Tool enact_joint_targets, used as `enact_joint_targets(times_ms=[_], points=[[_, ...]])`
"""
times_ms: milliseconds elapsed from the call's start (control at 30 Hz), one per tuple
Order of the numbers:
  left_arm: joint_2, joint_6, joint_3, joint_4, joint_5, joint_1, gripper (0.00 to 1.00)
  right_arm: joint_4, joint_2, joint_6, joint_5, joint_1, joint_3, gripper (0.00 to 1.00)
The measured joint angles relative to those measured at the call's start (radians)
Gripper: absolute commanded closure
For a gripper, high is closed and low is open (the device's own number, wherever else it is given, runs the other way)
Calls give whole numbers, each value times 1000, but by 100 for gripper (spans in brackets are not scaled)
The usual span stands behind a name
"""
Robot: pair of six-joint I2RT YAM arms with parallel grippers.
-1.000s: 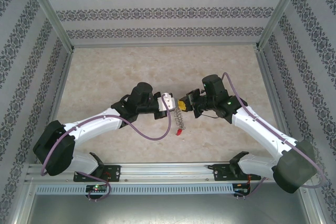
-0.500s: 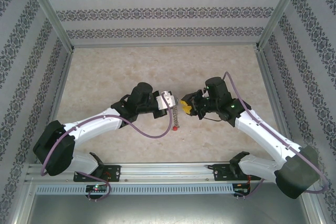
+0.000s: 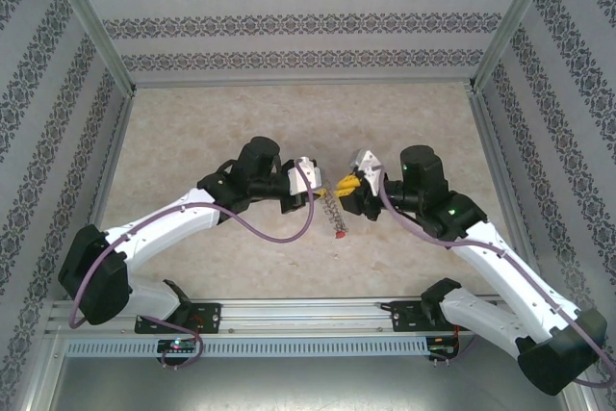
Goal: Put the keys on the keyring
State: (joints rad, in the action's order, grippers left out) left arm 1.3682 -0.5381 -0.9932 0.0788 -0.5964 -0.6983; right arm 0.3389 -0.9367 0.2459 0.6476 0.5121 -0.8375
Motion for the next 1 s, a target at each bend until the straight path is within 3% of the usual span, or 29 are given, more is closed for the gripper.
enact_joint_targets(times_ms=[167, 400, 1000], points=[[-2, -21, -26, 69, -68, 0, 100, 71, -58, 284, 50, -15, 0, 71], [-2, -72, -64, 126, -150, 0, 100, 195, -116, 492, 95, -39, -56, 72], [2, -106, -79, 177, -182, 0, 100, 235, -148, 535, 142, -39, -126, 76]])
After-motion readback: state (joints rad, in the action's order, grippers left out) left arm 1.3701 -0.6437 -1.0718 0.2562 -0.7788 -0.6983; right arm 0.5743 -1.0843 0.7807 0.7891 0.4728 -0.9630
